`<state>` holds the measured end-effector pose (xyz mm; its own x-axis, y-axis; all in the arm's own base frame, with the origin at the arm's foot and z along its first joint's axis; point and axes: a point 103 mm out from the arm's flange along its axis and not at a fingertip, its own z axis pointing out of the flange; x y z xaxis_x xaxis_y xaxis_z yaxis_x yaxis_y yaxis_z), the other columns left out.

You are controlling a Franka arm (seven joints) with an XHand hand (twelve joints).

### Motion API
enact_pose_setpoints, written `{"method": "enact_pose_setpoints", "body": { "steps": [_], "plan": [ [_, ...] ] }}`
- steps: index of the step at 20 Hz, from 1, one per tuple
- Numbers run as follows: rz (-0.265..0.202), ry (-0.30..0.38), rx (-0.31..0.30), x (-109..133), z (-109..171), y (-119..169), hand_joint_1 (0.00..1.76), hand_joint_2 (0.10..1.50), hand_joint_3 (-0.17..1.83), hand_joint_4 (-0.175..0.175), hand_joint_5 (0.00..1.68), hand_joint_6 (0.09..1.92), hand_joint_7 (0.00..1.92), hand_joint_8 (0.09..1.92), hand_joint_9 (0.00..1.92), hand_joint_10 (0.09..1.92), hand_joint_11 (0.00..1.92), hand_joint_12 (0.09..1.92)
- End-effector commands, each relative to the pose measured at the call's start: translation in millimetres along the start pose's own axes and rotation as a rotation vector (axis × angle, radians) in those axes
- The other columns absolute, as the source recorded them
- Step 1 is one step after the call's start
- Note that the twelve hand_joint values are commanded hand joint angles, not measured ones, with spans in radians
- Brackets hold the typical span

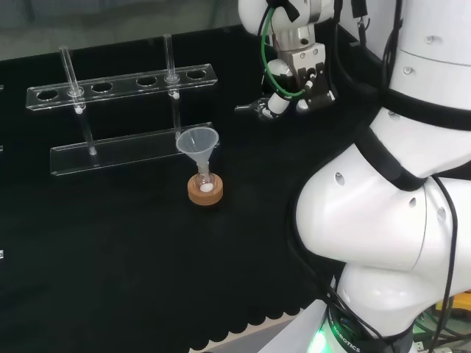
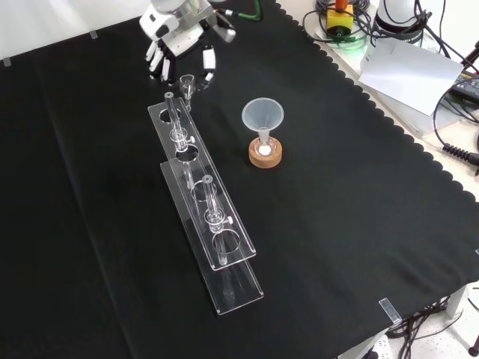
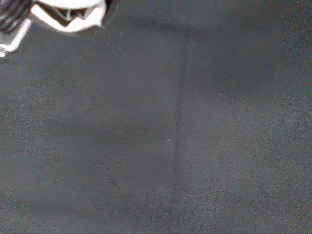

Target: Put the weighing funnel back on the table.

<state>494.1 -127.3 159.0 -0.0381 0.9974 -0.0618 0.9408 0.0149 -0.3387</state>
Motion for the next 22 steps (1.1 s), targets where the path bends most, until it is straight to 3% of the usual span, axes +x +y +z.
{"method": "enact_pose_setpoints", "body": {
  "steps": [1,13,22],
  "plan": [
    [-0.007,-0.009,0.016,-17,22,24,1.1,0.63,0.79,0.175,1.18,0.89,0.42,0.65,0.78,0.51,0.51,1.26],
    [-0.013,0.033,0.049,-23,54,30,1.1,0.63,0.79,0.175,1.18,0.89,0.42,0.65,0.78,0.51,0.51,1.25],
    [-0.022,0.018,0.057,-20,63,33,1.1,0.63,0.79,0.175,1.19,0.89,0.42,0.65,0.78,0.52,0.51,1.25]
  ]
}}
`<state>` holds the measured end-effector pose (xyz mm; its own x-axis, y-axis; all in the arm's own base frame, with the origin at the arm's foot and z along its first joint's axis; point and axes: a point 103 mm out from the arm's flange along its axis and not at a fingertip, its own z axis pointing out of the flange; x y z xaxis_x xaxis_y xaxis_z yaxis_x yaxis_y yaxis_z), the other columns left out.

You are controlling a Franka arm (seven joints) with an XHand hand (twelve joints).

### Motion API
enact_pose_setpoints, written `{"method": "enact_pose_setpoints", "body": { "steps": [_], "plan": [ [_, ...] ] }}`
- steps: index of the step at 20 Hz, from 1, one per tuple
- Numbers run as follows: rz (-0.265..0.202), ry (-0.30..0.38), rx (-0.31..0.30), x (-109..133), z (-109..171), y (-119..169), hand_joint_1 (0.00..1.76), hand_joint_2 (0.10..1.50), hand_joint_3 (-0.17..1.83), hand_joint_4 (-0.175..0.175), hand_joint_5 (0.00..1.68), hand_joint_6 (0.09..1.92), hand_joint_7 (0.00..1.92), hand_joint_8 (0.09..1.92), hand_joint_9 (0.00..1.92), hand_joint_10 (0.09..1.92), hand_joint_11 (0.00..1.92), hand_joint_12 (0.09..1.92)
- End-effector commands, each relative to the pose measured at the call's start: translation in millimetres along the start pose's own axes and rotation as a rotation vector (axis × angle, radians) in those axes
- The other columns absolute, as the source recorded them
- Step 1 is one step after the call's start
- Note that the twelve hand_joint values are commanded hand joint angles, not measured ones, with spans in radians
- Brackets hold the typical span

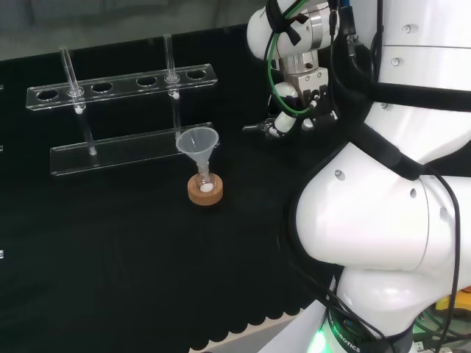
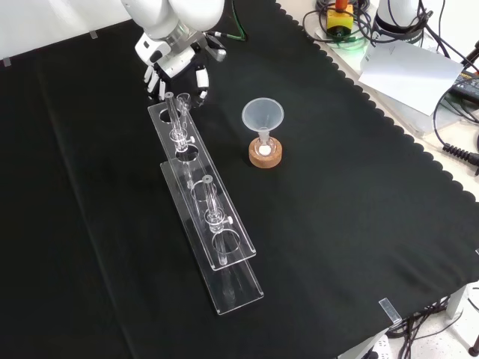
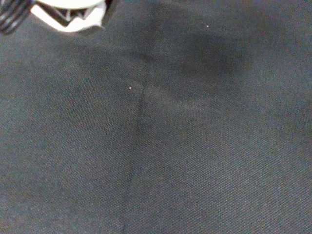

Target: Put the weighing funnel back on the table.

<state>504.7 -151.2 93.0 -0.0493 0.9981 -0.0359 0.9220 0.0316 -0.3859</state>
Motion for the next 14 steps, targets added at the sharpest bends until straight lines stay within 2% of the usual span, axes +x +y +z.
{"method": "enact_pose_setpoints", "body": {
  "steps": [1,14],
  "plan": [
    [-0.003,-0.001,0.011,0,4,3,1.1,0.63,0.79,0.175,1.19,0.89,0.42,0.65,0.78,0.52,0.51,1.25],
    [-0.009,-0.007,0.026,-1,18,17,1.1,0.62,0.79,0.175,1.19,0.88,0.42,0.66,0.78,0.52,0.51,1.25]
  ]
}}
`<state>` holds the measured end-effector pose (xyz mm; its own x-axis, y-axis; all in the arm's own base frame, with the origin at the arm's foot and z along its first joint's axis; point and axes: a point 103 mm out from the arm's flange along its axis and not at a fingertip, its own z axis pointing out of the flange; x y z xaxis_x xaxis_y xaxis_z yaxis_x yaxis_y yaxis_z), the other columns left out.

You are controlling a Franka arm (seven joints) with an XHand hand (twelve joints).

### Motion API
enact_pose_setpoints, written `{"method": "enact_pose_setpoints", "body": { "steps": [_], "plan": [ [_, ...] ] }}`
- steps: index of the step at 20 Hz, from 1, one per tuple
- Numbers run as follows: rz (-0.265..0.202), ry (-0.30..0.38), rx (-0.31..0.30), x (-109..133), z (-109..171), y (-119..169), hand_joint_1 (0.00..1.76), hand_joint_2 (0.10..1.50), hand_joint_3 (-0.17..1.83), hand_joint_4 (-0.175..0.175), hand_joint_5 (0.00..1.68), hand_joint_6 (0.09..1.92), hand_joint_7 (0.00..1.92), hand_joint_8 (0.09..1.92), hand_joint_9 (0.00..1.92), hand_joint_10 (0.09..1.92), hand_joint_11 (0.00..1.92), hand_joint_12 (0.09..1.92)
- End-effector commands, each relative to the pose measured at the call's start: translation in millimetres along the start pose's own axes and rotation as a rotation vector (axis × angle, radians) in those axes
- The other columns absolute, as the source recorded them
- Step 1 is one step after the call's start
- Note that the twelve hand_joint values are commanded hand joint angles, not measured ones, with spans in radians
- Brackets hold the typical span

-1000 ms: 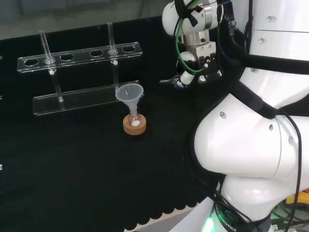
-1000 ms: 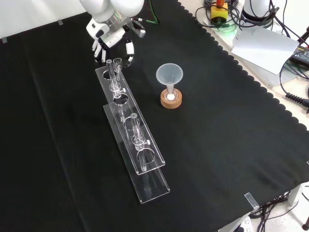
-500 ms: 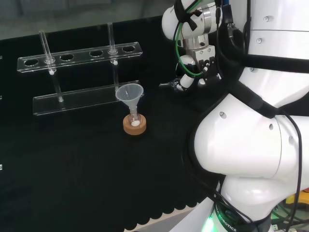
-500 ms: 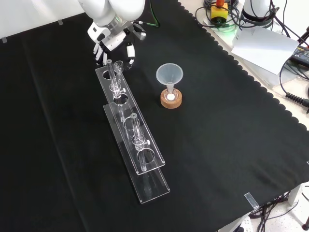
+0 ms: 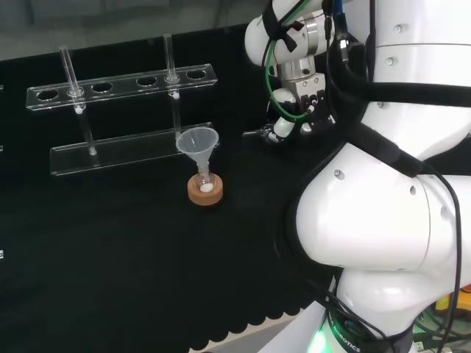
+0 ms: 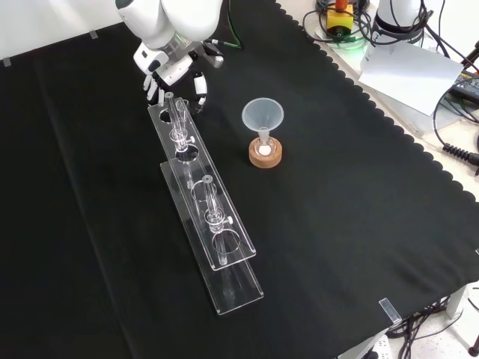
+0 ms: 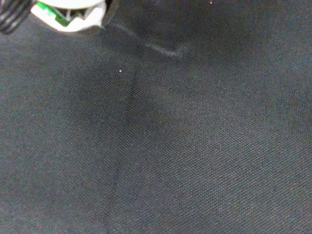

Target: Put the weighing funnel back on the table.

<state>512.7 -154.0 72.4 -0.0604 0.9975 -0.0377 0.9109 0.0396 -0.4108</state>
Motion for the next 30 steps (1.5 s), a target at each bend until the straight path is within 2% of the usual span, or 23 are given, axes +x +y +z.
{"method": "enact_pose_setpoints", "body": {
  "steps": [1,5,7,12,13,15,17,20,22,26,30],
  "plan": [
    [-0.001,-0.002,0.0,2,2,2,1.1,0.62,0.79,0.175,1.19,0.88,0.42,0.66,0.78,0.52,0.51,1.25],
    [0.0,-0.011,0.005,4,2,4,1.1,0.62,0.79,0.175,1.19,0.88,0.42,0.66,0.78,0.52,0.51,1.25],
    [-0.001,0.007,-0.002,3,3,4,1.1,0.62,0.79,0.175,1.19,0.88,0.42,0.66,0.78,0.52,0.51,1.25],
    [0.011,-0.019,-0.003,5,5,7,1.1,0.64,0.76,0.175,1.18,0.88,0.41,0.66,0.77,0.52,0.51,1.25],
    [0.008,-0.047,0.006,7,6,7,1.1,0.66,0.72,0.175,1.18,0.87,0.39,0.67,0.76,0.53,0.51,1.25],
    [-0.002,-0.096,0.012,12,6,6,1.07,0.8,0.48,0.175,1.13,0.86,0.31,0.7,0.69,0.56,0.47,1.27],
    [-0.003,-0.101,0.01,16,5,5,0.97,0.79,0.4,0.101,0.97,0.83,0.23,0.71,0.59,0.61,0.41,1.29],
    [-0.01,-0.111,0.023,21,1,1,0.91,0.72,0.47,0.015,0.66,0.79,0.07,0.68,0.4,0.66,0.28,1.32],
    [-0.008,-0.109,0.045,22,-2,-1,0.89,0.69,0.49,-0.024,0.41,0.59,0.02,0.49,0.25,0.67,0.14,1.35],
    [0.0,-0.097,0.042,22,-12,-12,0.85,0.67,0.48,-0.054,0.28,0.2,0.0,0.15,0.06,0.71,0.01,1.32],
    [0.012,-0.097,0.027,21,-28,-28,0.82,0.66,0.46,-0.06,0.26,0.11,0.0,0.09,0.01,0.72,0.0,1.27]
  ]
}}
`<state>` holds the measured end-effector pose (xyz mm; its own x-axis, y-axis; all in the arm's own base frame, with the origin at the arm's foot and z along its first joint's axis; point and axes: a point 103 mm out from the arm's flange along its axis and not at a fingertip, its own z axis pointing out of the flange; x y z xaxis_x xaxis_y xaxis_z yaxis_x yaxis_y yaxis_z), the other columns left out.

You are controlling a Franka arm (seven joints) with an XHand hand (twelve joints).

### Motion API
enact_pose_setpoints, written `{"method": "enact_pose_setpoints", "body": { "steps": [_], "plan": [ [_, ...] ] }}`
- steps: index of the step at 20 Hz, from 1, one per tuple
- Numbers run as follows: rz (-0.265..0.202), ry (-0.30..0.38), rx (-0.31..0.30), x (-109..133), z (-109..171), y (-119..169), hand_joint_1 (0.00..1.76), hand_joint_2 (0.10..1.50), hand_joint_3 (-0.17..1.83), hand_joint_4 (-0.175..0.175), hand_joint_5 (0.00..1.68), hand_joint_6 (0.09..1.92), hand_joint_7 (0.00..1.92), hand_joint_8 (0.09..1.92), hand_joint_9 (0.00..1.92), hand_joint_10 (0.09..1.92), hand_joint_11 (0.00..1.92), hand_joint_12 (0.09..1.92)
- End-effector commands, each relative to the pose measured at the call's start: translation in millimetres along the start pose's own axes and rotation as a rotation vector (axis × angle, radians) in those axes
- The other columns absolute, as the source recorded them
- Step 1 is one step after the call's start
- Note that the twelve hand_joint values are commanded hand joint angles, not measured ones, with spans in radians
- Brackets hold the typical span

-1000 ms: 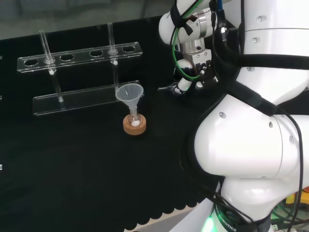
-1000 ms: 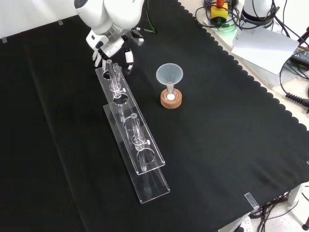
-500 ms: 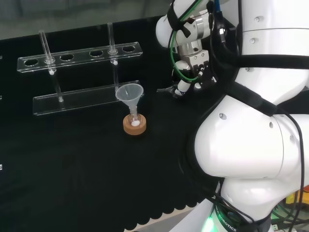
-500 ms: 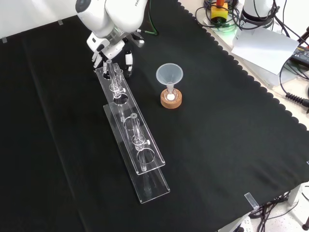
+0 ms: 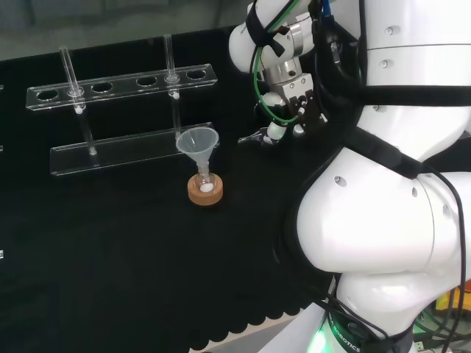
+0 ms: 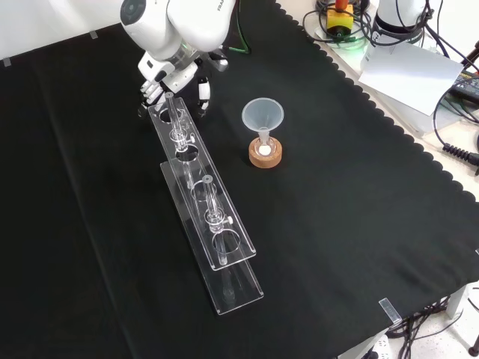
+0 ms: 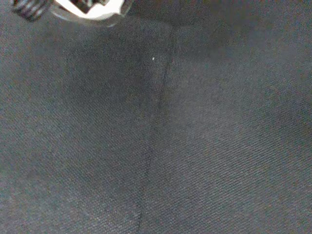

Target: Put the weighing funnel back on the table.

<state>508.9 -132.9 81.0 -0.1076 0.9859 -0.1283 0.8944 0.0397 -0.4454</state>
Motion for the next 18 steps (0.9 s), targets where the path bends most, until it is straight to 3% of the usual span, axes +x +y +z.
{"method": "enact_pose_setpoints", "body": {
  "steps": [1,4,10,18],
  "plan": [
    [0.023,0.007,-0.025,-2,-24,-28,0.82,0.66,0.46,-0.061,0.26,0.11,0.0,0.09,0.01,0.72,0.0,1.27],
    [0.032,0.003,-0.069,-3,-37,-47,0.81,0.67,0.44,-0.062,0.28,0.09,0.02,0.13,0.05,0.72,0.0,1.28],
    [0.062,-0.036,-0.103,3,-61,-83,0.8,0.68,0.44,-0.068,0.32,0.09,0.0,0.48,0.19,0.72,0.01,1.41],
    [0.09,-0.057,-0.127,19,-85,-120,0.78,0.68,0.44,-0.069,0.34,0.09,0.0,0.56,0.23,0.72,0.03,1.42]
  ]
}}
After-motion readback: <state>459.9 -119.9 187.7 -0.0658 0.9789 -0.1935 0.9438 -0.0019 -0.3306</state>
